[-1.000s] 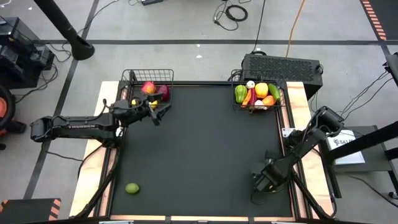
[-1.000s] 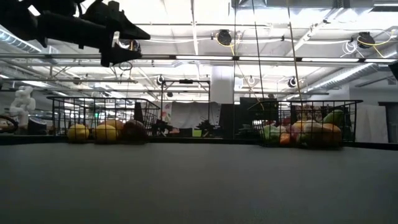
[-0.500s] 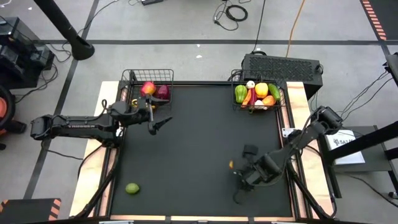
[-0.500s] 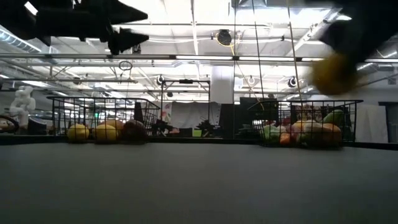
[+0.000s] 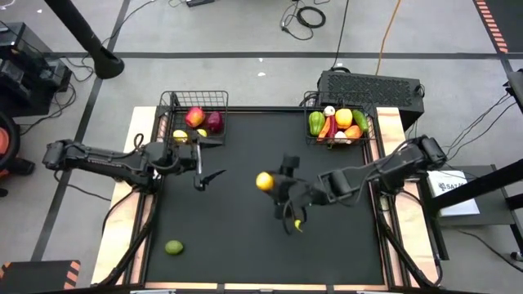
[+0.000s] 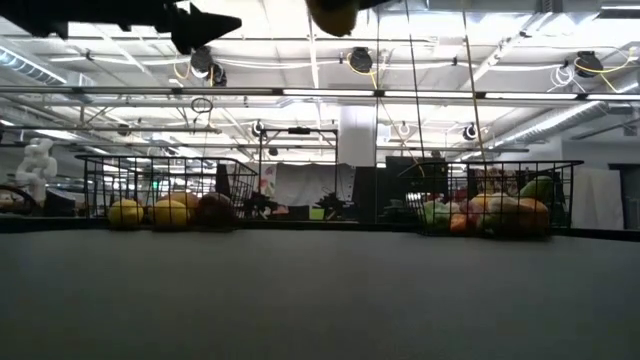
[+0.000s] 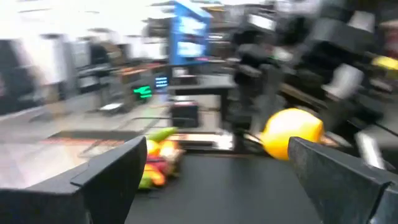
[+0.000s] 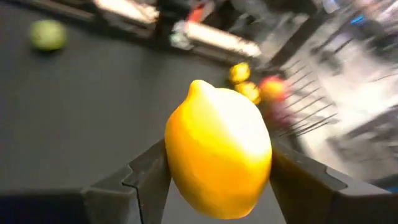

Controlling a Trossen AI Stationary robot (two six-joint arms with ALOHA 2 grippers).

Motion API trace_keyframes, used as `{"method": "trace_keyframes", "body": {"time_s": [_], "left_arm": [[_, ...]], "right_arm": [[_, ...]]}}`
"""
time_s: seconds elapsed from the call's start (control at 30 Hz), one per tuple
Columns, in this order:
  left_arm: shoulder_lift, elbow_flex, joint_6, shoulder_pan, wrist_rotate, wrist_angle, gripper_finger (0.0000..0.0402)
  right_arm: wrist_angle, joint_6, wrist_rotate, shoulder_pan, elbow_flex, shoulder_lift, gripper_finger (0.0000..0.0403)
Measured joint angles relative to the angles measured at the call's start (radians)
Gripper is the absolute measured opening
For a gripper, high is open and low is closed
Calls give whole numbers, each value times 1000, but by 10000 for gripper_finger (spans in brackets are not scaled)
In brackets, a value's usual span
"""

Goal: Sort produce into baskets
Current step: Put the yellow lemon into the left black wire basket

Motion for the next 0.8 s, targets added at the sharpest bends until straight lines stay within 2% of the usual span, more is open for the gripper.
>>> {"method": "trace_keyframes", "body": {"time_s": [0.07, 0.13, 0.23, 0.47, 0.57, 0.8], "left_arm": [[12, 23, -42, -25, -125, -4, 396], [29, 30, -59, -42, -181, -7, 396], [68, 35, -88, -57, -202, -8, 396], [185, 50, -148, -61, -289, 37, 396], [241, 58, -164, -58, -327, 38, 396], [346, 101, -215, -58, -330, 25, 396]], "right_arm": [[55, -61, 41, -33, 0, 5, 235], [108, -115, 92, -66, 1, 22, 235], [178, -180, 155, -110, 1, 66, 235], [279, -245, 211, -166, 0, 186, 235], [318, -272, 216, -175, 0, 223, 235], [354, -332, 216, -191, 0, 248, 235]]}}
